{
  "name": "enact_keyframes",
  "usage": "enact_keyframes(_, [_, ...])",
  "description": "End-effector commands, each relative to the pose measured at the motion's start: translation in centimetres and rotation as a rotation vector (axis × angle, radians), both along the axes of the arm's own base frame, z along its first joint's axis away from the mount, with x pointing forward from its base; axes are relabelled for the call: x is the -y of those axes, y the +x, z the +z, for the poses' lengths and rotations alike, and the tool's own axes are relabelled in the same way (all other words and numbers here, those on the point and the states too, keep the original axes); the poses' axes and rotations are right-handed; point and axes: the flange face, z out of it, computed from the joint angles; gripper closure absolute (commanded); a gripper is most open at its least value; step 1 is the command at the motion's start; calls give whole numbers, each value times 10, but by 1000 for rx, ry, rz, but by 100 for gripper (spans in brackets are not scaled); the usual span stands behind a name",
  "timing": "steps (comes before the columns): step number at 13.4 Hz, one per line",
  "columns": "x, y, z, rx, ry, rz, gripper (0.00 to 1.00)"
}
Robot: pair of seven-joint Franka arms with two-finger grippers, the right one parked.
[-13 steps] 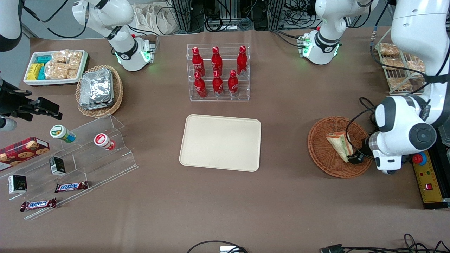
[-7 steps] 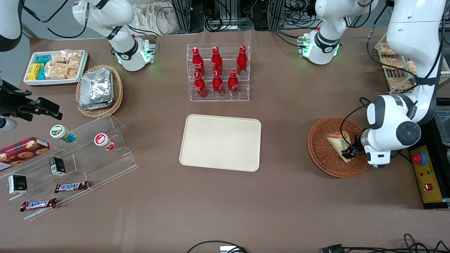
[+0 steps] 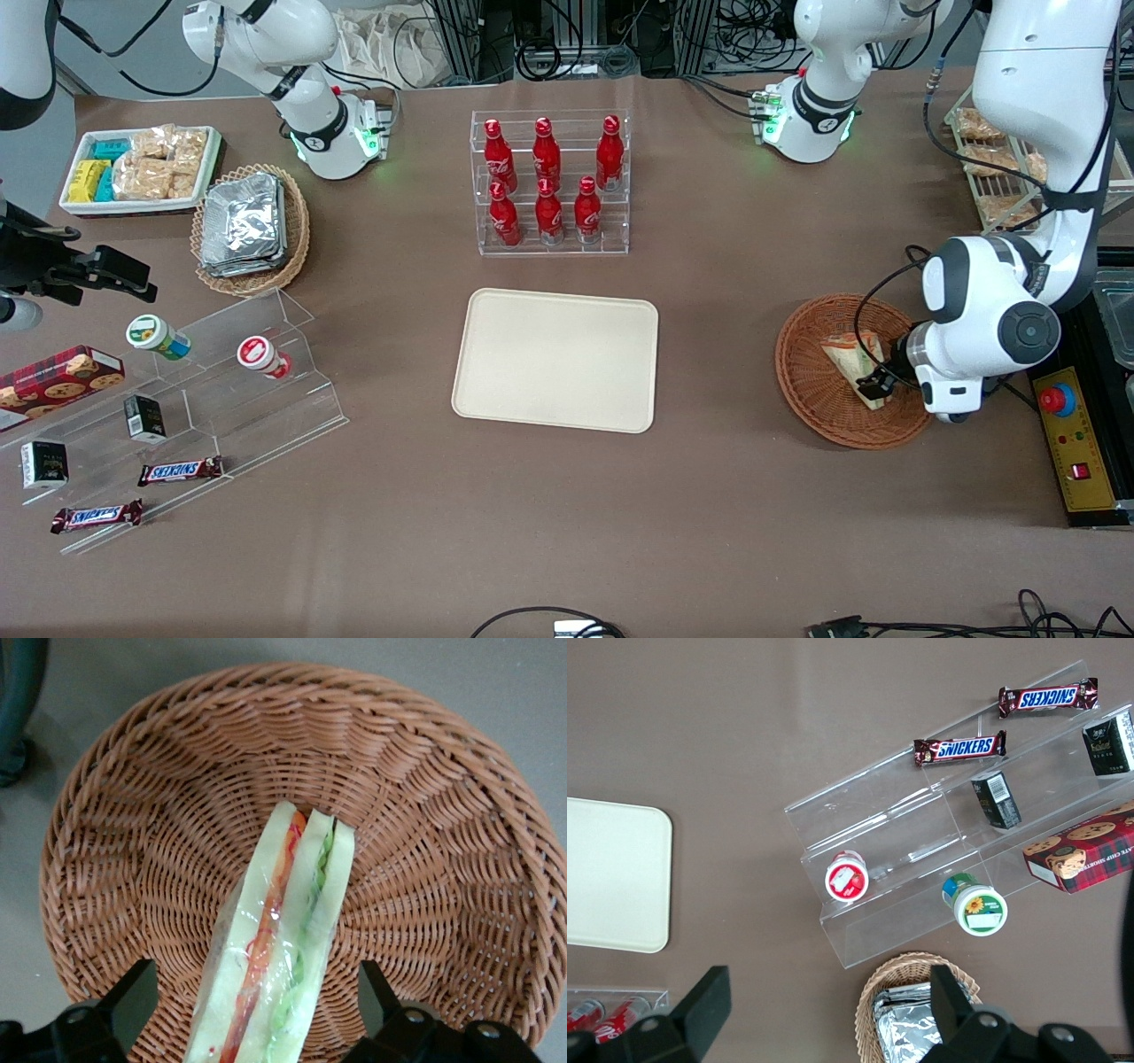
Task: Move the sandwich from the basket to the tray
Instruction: 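Close the left gripper on the wrapped sandwich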
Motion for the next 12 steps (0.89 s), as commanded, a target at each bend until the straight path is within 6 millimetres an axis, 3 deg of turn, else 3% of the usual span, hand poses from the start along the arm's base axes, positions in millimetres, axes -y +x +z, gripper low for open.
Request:
enact_keyframes(1, [3, -13, -6, -13, -10, 2, 0])
enact_keyframes(3, [2, -13, -8, -16, -10, 1, 0])
enact_keyframes(4, [2, -13, -13, -22, -10, -3, 17])
enact_keyframes(5, [2, -12, -11, -15, -13, -2, 60])
enact_keyframes(7, [3, -10, -7, -5, -13, -4, 95])
enact_keyframes(9, [7, -6, 1, 7, -12, -14, 100])
enact_keyframes(12, [9, 10, 40, 23, -16, -46, 100])
